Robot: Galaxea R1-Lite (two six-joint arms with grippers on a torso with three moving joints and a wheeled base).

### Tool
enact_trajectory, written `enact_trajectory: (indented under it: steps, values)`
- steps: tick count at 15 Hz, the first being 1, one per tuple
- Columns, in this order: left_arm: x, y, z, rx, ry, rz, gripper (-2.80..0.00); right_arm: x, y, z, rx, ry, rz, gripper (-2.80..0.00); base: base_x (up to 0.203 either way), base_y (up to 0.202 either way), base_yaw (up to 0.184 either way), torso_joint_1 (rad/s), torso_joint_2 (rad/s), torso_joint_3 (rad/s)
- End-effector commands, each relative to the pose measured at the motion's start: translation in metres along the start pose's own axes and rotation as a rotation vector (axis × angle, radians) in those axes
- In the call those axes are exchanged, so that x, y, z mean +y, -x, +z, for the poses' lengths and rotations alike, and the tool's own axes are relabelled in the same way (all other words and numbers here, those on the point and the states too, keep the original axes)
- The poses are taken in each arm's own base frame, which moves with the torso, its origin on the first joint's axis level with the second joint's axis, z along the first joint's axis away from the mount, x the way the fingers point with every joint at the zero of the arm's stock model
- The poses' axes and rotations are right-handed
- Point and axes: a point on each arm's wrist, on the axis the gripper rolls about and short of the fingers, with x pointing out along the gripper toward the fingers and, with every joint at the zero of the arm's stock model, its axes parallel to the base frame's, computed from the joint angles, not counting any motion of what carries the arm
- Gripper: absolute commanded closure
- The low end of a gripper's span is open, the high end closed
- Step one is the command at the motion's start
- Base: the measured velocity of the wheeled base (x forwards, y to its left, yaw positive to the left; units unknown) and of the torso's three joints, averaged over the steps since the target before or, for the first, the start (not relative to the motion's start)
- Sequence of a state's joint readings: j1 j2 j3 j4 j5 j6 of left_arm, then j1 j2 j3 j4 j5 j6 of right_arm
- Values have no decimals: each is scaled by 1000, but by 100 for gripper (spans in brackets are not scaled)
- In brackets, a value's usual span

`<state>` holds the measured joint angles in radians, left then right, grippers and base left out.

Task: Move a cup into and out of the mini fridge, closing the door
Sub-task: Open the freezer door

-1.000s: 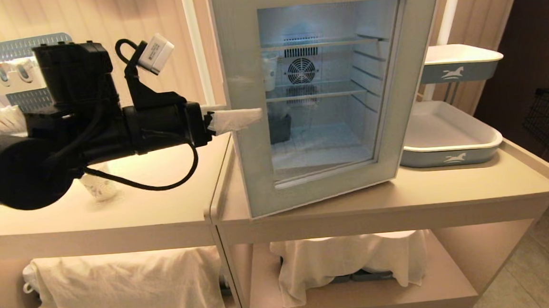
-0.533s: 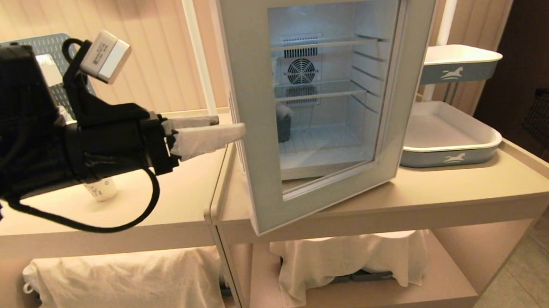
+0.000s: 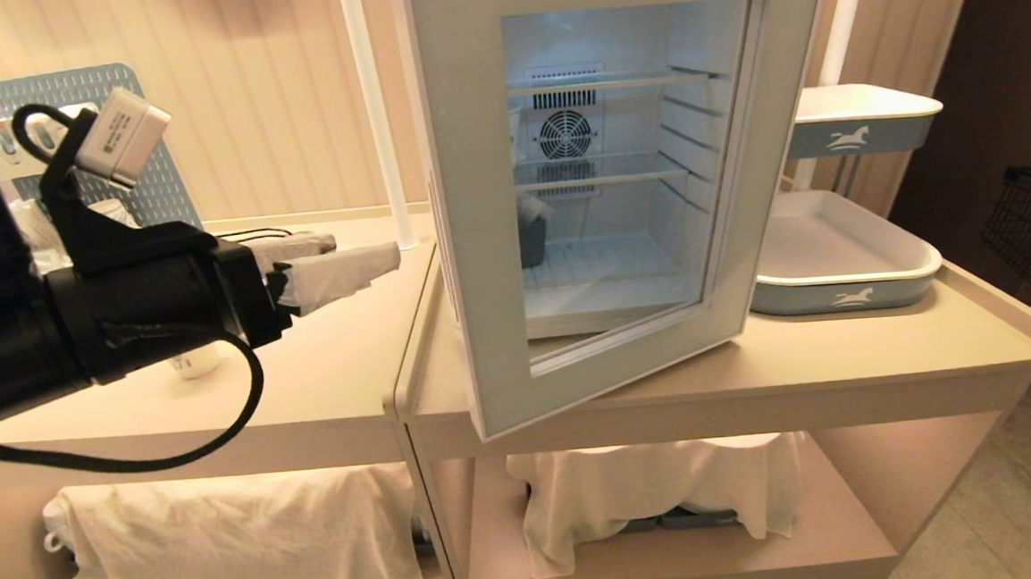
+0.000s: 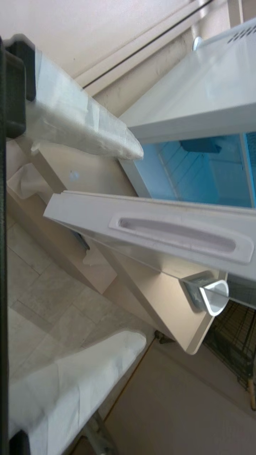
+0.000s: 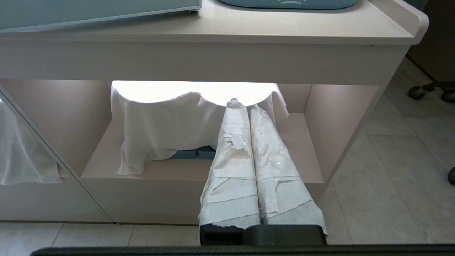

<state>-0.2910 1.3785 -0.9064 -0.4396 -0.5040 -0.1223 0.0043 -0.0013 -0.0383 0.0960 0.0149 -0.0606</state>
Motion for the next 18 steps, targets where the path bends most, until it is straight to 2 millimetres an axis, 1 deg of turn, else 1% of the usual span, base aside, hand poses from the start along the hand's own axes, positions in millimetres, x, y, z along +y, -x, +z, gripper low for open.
enact_trajectory:
  steps: [1,3,4,5,6,8,11,15,17,18]
  values:
    - [7,-3,0,2,-1,15,0,0,0,0,0,1,1,0,0,0,0,0,0,0]
    - [14,-13,-4,23,-11,27,0,0,0,0,2,2,1,0,0,0,0,0,0,0]
    - [20,-21,-9,40,-46,61,0,0,0,0,2,1,1,0,0,0,0,0,0,0]
    - [28,-31,-14,63,-89,118,0,0,0,0,0,1,1,0,0,0,0,0,0,0]
    - [35,-41,-16,74,-126,170,0,0,0,0,0,1,1,0,0,0,0,0,0,0]
    - [48,-61,-17,83,-158,207,0,0,0,0,1,1,1,0,0,0,0,0,0,0]
    - [64,-86,-20,34,-226,238,0,0,0,0,0,2,1,0,0,0,0,0,0,0]
    - [68,-106,-34,57,-248,252,0,0,0,0,0,1,1,0,0,0,0,0,0,0]
    - [74,-118,-37,68,-321,271,0,0,0,0,0,1,1,0,0,0,0,0,0,0]
    - [71,-124,-39,71,-348,272,0,0,0,0,0,1,1,0,0,0,0,0,0,0]
